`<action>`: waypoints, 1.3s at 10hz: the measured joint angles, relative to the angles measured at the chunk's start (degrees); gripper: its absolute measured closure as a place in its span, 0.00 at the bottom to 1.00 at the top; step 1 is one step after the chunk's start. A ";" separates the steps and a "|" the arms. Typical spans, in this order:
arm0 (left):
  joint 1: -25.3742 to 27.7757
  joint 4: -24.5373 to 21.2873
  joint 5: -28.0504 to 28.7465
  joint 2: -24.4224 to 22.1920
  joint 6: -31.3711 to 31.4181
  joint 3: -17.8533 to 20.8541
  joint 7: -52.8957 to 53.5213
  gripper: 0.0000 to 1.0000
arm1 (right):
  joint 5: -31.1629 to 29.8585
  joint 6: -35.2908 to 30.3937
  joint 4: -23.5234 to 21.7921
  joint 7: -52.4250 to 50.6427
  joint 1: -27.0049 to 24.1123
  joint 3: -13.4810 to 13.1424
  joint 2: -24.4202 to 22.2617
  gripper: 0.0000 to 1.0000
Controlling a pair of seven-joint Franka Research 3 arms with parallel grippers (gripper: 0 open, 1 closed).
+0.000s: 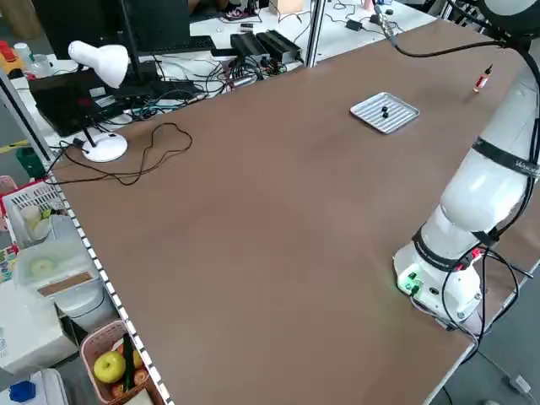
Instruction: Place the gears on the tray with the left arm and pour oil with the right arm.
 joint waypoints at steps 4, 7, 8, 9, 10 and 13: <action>0.01 -0.02 0.00 0.00 -0.20 0.00 -0.21 0.00 | -12.78 -8.40 9.40 12.94 3.19 -0.35 -0.23 0.00; 0.09 -0.32 0.00 0.06 -3.98 0.01 -0.97 0.00 | -16.01 -11.96 11.69 13.27 3.18 -1.77 -0.22 0.00; 0.11 -0.42 -0.11 0.07 -4.89 0.01 -1.77 0.00 | -16.82 -12.77 12.27 13.64 3.17 -1.87 -0.22 0.00; 0.08 -0.48 -0.13 0.08 -5.23 0.00 -2.32 0.00 | -17.59 -13.14 12.72 14.19 3.17 -2.07 -0.23 0.00; 0.09 -0.49 -0.13 0.08 -5.32 0.00 -2.54 0.00 | -18.05 -13.26 12.93 14.99 3.17 -2.55 -0.22 0.00; 0.09 -0.53 -0.13 0.09 -5.36 0.00 -2.63 0.00 | -19.47 -14.93 14.12 16.27 6.62 -6.31 -0.22 0.00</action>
